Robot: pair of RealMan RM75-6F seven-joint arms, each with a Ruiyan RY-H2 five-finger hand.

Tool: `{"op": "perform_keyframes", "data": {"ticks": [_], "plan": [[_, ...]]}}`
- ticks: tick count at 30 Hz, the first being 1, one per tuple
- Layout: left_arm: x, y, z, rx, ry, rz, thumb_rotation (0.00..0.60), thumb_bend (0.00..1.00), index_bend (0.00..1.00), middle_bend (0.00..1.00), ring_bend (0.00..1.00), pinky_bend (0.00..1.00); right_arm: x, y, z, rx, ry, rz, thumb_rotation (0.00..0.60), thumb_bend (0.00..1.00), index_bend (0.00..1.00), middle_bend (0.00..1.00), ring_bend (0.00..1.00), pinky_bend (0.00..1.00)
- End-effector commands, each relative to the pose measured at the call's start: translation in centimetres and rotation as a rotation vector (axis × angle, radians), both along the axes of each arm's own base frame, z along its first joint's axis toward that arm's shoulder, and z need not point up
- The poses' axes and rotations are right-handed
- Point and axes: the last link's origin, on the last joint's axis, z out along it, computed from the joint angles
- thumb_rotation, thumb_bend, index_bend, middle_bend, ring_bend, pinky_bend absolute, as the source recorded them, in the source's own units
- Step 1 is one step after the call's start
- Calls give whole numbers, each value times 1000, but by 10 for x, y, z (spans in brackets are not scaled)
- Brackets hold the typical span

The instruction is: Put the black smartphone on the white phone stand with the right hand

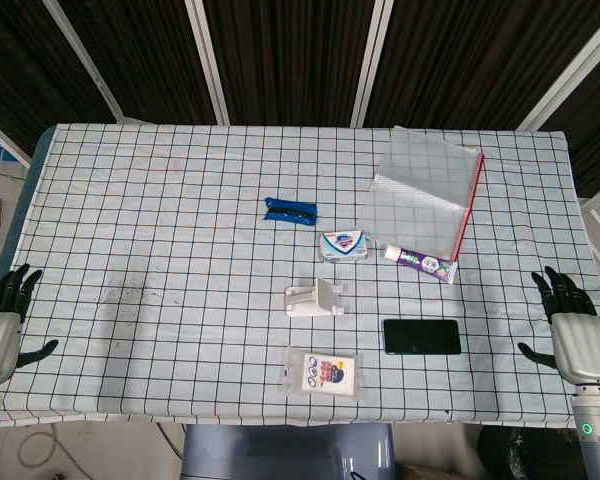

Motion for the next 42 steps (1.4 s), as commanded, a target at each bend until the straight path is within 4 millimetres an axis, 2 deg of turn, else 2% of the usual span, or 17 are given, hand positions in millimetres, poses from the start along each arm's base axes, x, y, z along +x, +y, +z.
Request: {"op": "perform_keyframes", "data": {"ticks": [1,6,13,18,26,33,42], "plan": [[0,0,0,1,0,-1,600,0,0,0,0,0,0,0,0,2,-1,1,600,10,0,0,0,166],[0,0,1,4,-2,-1,600,0,0,0,0,0,4,2,-4,19,-3,12,600,11,0,0,0,166],[0,-1,2,9,-6,-2,600,0,0,0,0,0,22,2,-16,66,-23,53,600,8,0,11,0,166],[0,0,1,4,-9,-3,600,0,0,0,0,0,36,-3,-37,146,-33,36,600,29,41,120,71,166],[1,2,0,0,-11,-4,600,0,0,0,0,0,57,-12,-81,278,-25,3,600,94,135,172,135,175],[0,3,-1,-8,-18,-1,600,0,0,0,0,0,66,-25,-112,323,-33,-24,600,127,202,230,181,190],[0,5,-1,-11,-26,-1,600,0,0,0,0,0,67,-24,-125,342,-39,-53,600,130,258,275,212,191]]}}
